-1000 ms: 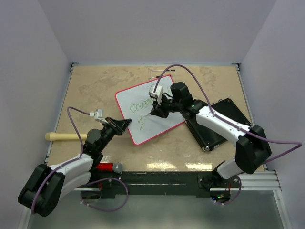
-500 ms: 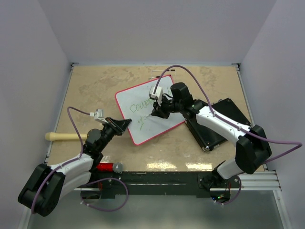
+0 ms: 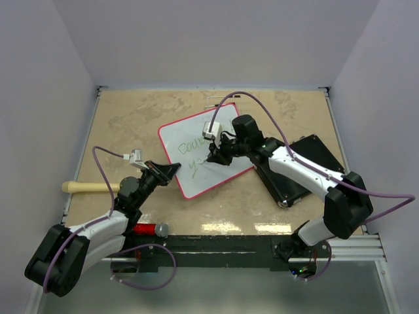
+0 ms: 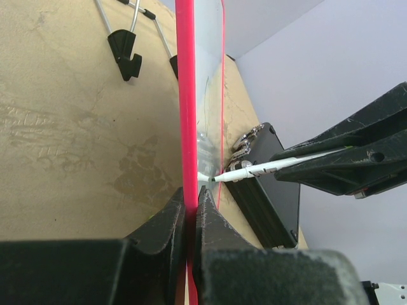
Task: Write a sentence on the whiteboard
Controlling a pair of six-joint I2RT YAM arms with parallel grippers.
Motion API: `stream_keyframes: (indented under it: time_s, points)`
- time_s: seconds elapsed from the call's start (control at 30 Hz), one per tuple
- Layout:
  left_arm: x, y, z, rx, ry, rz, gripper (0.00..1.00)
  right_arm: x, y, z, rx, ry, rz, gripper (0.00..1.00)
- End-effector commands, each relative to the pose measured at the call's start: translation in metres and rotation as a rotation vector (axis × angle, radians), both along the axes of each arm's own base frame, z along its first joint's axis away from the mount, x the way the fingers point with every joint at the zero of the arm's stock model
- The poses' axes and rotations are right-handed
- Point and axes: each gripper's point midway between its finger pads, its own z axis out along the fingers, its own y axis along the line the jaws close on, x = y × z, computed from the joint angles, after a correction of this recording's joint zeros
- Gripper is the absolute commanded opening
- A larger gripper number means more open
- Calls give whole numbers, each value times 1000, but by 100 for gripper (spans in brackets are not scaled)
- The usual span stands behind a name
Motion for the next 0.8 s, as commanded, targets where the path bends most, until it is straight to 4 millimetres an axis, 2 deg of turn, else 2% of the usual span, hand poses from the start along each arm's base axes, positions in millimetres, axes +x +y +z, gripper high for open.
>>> stream_keyframes:
  time_s: [0.0,0.2,0.37,0.57,0.77]
  points:
    - [-13,-5,-11,85,-52,-69,0,3,12,19,37,-20,28,0]
    - [-13,-5,-12,87,-50,-69,0,7,18,26,54,-25,38,0]
    - [-13,-5,-12,89,-50,-66,0,11,16,30,54,-38,11,0]
    - [-13,-5,-13,91,-48,-66,0,22,-9,46,94,-50,-37,0]
    - [-13,-6,-12,87,-50,-74,0,24,-11,34,80,-33,-51,0]
